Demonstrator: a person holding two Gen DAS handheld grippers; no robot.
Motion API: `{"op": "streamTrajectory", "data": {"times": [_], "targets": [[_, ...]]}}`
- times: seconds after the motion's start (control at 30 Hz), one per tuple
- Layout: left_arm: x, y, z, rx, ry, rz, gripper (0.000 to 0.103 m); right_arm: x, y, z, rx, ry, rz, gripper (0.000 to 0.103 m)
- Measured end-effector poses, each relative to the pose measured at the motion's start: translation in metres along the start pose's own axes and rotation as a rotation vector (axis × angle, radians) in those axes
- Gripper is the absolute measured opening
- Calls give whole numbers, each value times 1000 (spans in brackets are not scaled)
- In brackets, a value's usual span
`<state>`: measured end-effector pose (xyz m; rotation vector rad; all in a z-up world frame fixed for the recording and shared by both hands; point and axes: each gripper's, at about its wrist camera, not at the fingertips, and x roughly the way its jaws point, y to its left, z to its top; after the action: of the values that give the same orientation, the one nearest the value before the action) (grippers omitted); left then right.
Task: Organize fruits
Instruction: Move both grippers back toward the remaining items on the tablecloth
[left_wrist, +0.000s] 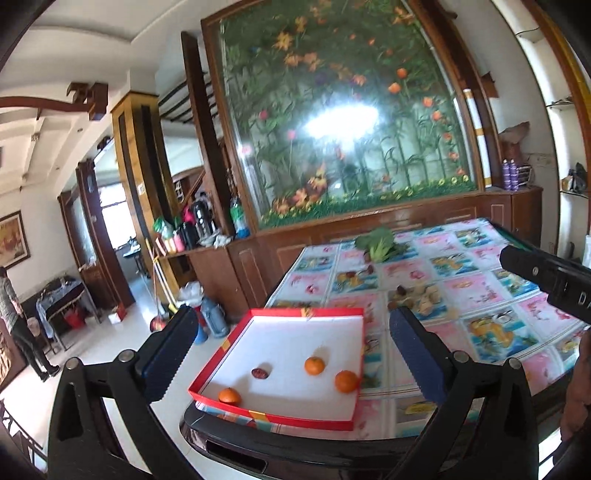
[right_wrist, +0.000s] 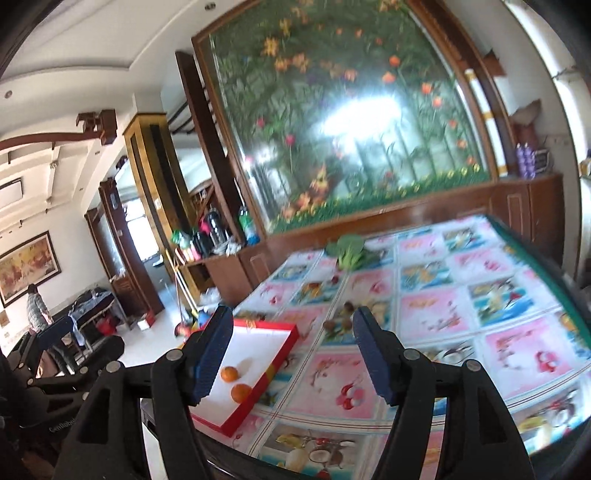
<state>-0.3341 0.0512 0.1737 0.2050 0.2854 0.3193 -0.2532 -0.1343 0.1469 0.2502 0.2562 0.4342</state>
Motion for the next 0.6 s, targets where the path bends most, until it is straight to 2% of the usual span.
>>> {"op": "streamTrajectory", "data": {"times": [0.23, 0.6], "targets": [[-23, -11, 9, 16, -40, -21, 103, -25, 1, 3, -52, -56, -27, 73], [-10, -25, 9, 30, -15, -30, 103, -16, -6, -6, -60, -25, -34, 74]]}}
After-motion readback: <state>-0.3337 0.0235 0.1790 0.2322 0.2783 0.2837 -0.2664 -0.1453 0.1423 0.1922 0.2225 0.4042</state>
